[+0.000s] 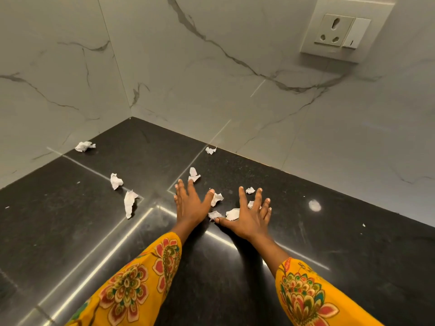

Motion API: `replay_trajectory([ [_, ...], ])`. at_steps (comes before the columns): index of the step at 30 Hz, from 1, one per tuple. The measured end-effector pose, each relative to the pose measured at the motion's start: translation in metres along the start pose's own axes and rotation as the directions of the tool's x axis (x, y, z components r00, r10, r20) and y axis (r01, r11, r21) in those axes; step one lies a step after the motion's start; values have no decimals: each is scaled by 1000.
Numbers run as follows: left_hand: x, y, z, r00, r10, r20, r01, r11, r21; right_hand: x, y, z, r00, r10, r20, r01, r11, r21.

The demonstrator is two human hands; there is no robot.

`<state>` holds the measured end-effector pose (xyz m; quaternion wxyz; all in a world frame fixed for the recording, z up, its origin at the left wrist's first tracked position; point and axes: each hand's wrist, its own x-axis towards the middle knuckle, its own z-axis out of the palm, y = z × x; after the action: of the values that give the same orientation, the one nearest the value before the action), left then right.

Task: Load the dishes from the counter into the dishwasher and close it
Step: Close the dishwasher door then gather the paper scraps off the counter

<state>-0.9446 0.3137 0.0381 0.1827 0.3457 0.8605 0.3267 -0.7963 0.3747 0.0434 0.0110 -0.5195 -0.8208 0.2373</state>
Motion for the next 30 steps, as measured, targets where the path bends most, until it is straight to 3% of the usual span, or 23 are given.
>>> replay_trajectory([
  [8, 61, 12, 4, 997, -21, -77, 15, 997, -77, 43, 4, -10, 1000, -16, -1, 16, 998, 62],
  [13, 87, 19, 4, 999, -14, 36, 14, 1000, 24, 43, 0, -11, 990, -136, 17, 134, 987, 94],
  [16, 79, 21, 6, 993, 83, 81, -86, 996, 31, 38, -6, -4, 978, -207, 30, 204, 975, 83],
  [19, 53, 18, 12, 980, 196, 34, -192, 977, -95, 32, -12, 2, 978, -188, -88, 203, 954, 222],
  [24, 0, 17, 29, 973, 226, -45, -230, 965, -127, 16, -18, 12, 959, -6, -282, 170, 812, 558],
  [28, -37, 23, 45, 969, 213, -126, -232, 958, -166, 2, -25, 19, 960, 71, -271, 151, 682, 715],
  [30, -55, 28, 48, 975, 179, -129, -206, 948, -243, -5, -25, 21, 971, 139, -197, 91, 544, 834],
])
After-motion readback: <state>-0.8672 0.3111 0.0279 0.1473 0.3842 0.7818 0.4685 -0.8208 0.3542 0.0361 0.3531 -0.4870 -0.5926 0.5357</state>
